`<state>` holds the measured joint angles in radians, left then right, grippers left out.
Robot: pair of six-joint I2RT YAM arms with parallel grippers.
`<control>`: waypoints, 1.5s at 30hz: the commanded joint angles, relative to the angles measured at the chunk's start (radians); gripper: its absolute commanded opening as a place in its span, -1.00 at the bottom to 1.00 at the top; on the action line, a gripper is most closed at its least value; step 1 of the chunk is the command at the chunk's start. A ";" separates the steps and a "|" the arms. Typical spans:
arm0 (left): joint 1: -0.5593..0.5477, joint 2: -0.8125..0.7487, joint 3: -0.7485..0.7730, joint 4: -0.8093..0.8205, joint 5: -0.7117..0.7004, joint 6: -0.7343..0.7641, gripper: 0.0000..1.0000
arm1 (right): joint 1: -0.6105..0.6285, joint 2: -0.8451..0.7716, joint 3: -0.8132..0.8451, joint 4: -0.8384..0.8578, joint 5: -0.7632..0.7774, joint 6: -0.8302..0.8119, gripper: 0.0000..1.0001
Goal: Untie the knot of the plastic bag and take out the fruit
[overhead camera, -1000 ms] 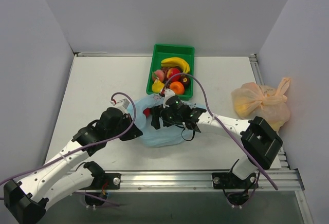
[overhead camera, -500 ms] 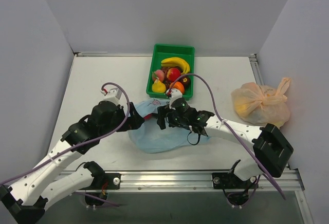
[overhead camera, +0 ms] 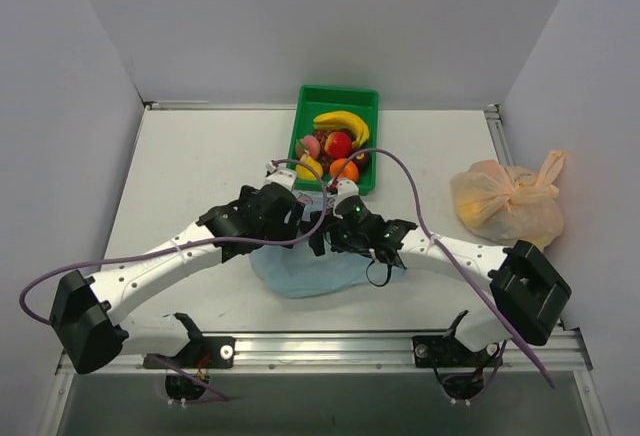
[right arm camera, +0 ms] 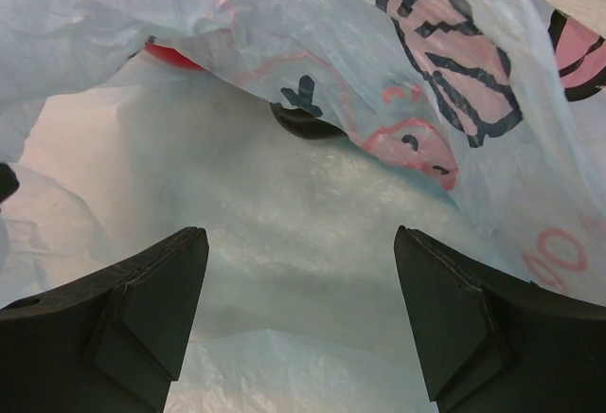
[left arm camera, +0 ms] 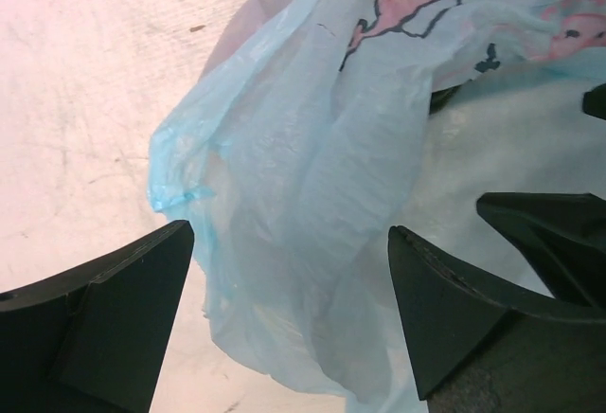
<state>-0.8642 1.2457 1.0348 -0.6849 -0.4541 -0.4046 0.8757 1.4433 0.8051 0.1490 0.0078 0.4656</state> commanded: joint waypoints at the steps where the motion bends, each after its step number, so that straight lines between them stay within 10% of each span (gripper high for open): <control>1: 0.001 0.017 0.011 0.057 -0.103 0.066 0.89 | -0.007 -0.027 -0.020 0.043 0.011 0.031 0.63; 12: -0.018 -0.046 0.065 0.047 0.026 0.011 -1.00 | -0.056 0.028 -0.032 0.104 -0.034 0.067 0.64; 45: -0.119 -0.178 -0.134 -0.005 0.077 -0.243 -1.00 | -0.075 0.169 0.040 0.141 -0.060 0.031 0.80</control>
<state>-0.9844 1.0885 0.8795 -0.6998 -0.3634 -0.6437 0.7982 1.5810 0.7860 0.2871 -0.0887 0.5007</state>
